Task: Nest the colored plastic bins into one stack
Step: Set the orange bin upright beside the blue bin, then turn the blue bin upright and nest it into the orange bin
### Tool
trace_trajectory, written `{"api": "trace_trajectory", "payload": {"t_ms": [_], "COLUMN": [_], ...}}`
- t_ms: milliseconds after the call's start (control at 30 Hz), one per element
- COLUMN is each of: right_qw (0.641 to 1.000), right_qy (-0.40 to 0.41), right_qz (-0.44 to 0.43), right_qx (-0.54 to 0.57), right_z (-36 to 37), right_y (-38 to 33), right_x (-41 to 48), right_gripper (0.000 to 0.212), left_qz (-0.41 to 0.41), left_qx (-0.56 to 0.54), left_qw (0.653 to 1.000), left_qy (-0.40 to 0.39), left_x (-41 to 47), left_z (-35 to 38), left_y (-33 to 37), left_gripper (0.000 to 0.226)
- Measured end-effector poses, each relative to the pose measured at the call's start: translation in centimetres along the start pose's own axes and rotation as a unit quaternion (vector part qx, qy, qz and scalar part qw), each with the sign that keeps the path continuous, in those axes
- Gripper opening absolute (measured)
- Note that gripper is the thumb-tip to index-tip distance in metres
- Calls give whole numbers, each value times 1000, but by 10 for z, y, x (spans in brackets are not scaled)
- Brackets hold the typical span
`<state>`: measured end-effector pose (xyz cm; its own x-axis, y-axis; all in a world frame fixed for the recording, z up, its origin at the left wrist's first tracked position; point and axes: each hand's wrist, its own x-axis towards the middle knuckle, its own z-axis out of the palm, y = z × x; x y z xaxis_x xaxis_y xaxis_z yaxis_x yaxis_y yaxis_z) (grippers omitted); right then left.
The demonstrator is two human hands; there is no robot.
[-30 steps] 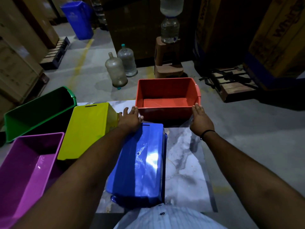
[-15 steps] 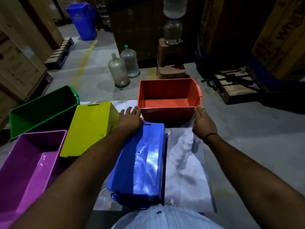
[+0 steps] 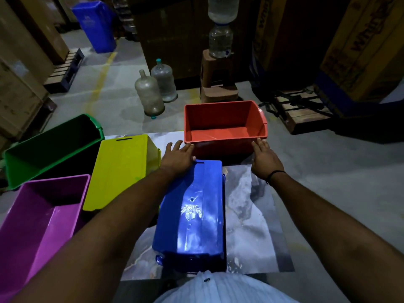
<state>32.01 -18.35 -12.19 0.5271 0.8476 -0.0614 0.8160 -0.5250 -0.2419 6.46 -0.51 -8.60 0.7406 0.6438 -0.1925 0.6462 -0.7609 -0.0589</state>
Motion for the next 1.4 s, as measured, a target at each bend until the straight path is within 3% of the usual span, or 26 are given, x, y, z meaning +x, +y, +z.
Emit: {"api": "trace_trajectory", "payload": {"t_ms": [200, 367, 467, 567, 633, 833, 1067, 1233, 1400], "right_qw": [999, 991, 956, 908, 902, 882, 841, 816, 811], "right_qy": [26, 51, 56, 85, 74, 61, 178, 281, 326], "right_qz": [11, 23, 95, 170, 191, 222, 267, 275, 212], "right_qx": [43, 124, 273, 373, 379, 411, 435, 422, 437], "right_z": [14, 17, 23, 33, 35, 36, 5, -33, -63], "right_y": [-34, -75, -101, -124, -135, -150, -157, -161, -168], "right_x": [-23, -32, -37, -41, -46, -62, -73, -87, -93], "right_gripper": [67, 59, 50, 26, 18, 28, 23, 35, 19], "left_qz": [7, -14, -48, -79, -98, -143, -152, -151, -172], "left_qx": [0, -62, -182, -318, -365, -436, -433, -439, -513], "left_qw": [998, 992, 972, 930, 914, 888, 885, 877, 826], "left_qy": [61, 111, 139, 164, 144, 42, 82, 122, 159], "left_x": [-22, -37, -46, -57, -65, -72, -76, -75, -68], "left_z": [14, 17, 27, 34, 37, 39, 9, -23, -49], "left_y": [-24, -36, -39, -38, -33, -20, -17, -16, -17], "left_gripper": [54, 54, 52, 49, 51, 71, 75, 71, 73]}}
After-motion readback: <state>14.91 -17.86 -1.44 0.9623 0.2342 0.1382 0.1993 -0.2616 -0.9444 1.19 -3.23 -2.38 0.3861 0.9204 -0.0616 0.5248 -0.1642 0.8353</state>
